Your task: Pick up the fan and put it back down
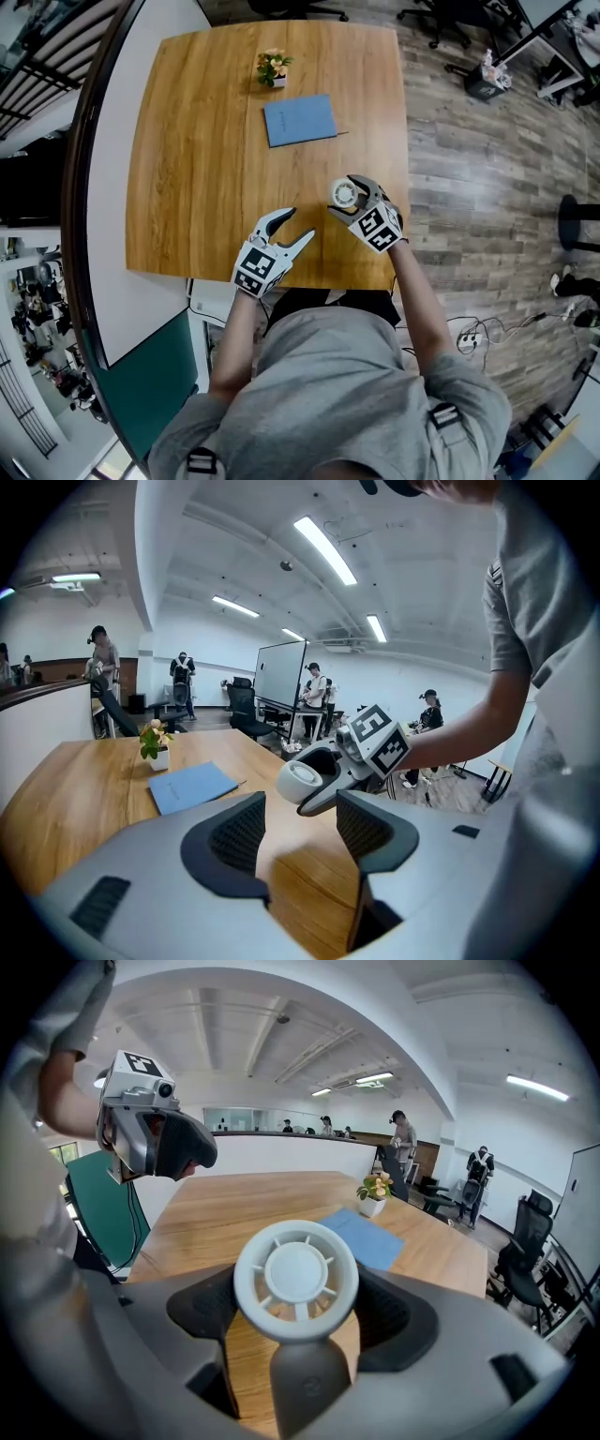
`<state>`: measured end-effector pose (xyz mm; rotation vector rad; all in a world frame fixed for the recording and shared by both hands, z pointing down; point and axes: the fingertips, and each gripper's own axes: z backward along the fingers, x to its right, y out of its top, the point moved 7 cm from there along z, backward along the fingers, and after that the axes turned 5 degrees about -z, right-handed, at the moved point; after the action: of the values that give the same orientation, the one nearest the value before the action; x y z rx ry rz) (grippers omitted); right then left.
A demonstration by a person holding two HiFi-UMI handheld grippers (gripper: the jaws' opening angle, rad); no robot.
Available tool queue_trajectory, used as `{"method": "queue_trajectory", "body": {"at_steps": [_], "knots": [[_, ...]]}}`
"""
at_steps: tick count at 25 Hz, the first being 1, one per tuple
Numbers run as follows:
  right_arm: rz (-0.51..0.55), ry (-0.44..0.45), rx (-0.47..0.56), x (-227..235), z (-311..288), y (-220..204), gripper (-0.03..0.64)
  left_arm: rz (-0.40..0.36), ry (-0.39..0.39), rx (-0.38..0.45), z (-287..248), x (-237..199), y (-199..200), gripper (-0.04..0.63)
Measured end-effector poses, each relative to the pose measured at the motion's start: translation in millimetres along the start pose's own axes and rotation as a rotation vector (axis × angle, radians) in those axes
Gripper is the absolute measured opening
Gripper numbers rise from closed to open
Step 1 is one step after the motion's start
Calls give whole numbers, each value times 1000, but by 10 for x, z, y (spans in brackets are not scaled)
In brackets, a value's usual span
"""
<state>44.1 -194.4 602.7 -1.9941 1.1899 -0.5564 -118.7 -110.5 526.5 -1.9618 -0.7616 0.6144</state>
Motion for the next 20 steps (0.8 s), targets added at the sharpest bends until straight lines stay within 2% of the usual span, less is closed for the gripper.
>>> {"method": "queue_trajectory", "body": {"at_steps": [20], "knots": [[-52,-114,138,-52,791,240,379,-45,-31,45,23,209,184,250]]}}
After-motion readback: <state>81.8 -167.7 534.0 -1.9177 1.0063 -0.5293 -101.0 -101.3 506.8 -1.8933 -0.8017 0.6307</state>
